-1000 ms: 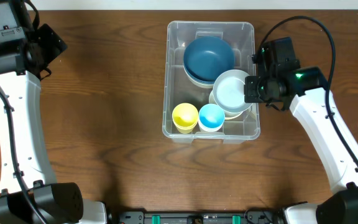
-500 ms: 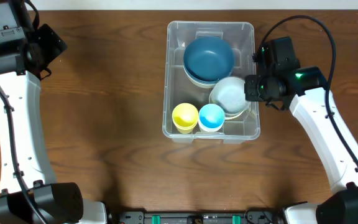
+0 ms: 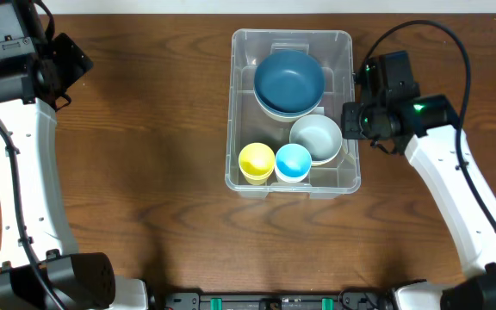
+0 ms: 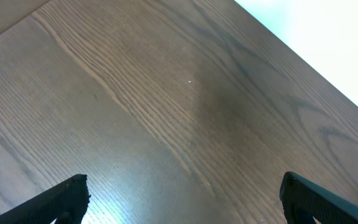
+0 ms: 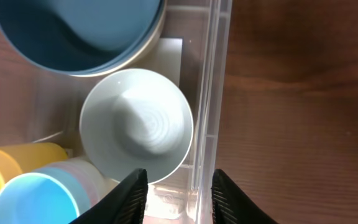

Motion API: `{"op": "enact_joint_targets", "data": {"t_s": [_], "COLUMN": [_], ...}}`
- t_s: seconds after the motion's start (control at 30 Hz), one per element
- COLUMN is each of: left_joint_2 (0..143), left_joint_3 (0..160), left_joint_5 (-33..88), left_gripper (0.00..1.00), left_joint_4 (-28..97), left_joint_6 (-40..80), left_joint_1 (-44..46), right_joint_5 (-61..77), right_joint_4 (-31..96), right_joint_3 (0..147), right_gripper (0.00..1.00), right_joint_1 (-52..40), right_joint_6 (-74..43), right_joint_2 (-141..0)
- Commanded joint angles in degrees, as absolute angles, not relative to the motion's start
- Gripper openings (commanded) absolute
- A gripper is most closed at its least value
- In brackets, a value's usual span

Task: Pack container
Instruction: 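Open the right gripper and release the white bowl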

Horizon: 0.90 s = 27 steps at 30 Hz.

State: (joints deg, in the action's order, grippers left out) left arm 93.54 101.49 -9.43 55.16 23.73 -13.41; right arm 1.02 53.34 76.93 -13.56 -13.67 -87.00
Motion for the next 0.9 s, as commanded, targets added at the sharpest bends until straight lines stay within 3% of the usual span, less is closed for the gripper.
{"op": "enact_joint_targets", "data": {"t_s": [0.0,0.07,0.1,0.13,0.17,0.87], "left_joint_2": [93.23,93.23,93.23,93.23,93.23,93.23], "left_joint_3": [101.75,101.75,101.75,101.75,101.75,101.75], "left_joint_5": [-10.13,-10.13,-10.13,-10.13,-10.13,-10.13], "left_gripper": [0.98,0.98,0.98,0.98,0.98,0.98], "left_joint_4": [55.24,55.27,55.24,55.27,55.27,55.24], "left_joint_6": [22.94,22.94,22.94,22.94,22.94,22.94], "left_joint_1": [-13.58,-13.58,-13.58,-13.58,-13.58,-13.58], "right_joint_5": [-1.19,-2.70,-3.77,-5.10,-6.57,-7.51], "right_joint_4": [53.10,52.93,52.90,52.93,52.95,52.97], "right_joint_3": [77.65,77.65,77.65,77.65,77.62,77.62], "right_gripper": [0.42,0.59,0.72,0.92,0.99,0.99], "right_joint_1": [-13.47,-13.04,-12.84,-12.64,-12.49,-12.38], "right_joint_6": [-13.67,-13.65,-13.67,-13.65,-13.65,-13.67], "right_joint_2": [-84.40,-84.20,-84.20,-84.23,-84.23,-84.23]}}
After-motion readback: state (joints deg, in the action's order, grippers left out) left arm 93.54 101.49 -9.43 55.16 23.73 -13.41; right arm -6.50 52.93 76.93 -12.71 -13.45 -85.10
